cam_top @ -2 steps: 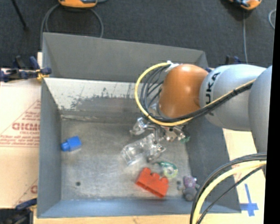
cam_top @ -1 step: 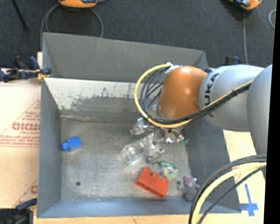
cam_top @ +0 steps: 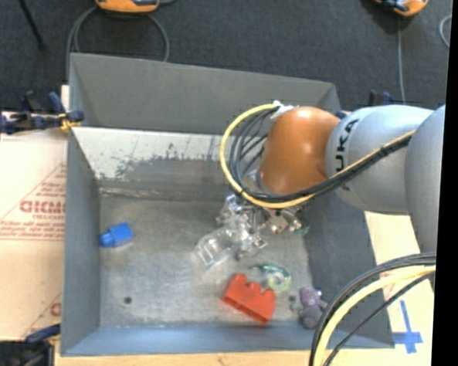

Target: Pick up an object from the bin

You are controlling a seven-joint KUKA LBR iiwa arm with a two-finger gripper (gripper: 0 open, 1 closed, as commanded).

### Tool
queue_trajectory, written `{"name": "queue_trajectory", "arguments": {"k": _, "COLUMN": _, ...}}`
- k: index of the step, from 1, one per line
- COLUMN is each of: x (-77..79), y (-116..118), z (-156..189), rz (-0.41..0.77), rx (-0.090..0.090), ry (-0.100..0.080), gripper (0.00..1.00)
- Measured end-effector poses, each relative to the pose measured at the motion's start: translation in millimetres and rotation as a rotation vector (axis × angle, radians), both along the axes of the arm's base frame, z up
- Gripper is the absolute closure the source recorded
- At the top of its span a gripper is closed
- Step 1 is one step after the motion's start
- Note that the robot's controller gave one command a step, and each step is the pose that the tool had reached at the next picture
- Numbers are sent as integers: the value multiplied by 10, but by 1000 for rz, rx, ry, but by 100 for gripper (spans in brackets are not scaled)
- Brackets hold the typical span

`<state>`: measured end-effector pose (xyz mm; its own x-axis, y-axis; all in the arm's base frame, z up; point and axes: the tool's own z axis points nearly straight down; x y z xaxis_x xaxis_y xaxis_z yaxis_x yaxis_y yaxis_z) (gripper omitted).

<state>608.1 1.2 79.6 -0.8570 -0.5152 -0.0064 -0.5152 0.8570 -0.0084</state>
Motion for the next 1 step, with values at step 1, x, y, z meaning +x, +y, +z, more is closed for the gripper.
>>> {"name": "queue_trajectory", "arguments": {"k": 1, "x": 22, "y": -13, "z": 932, "rz": -3, "rx": 3, "ry": 1, "gripper": 100}}
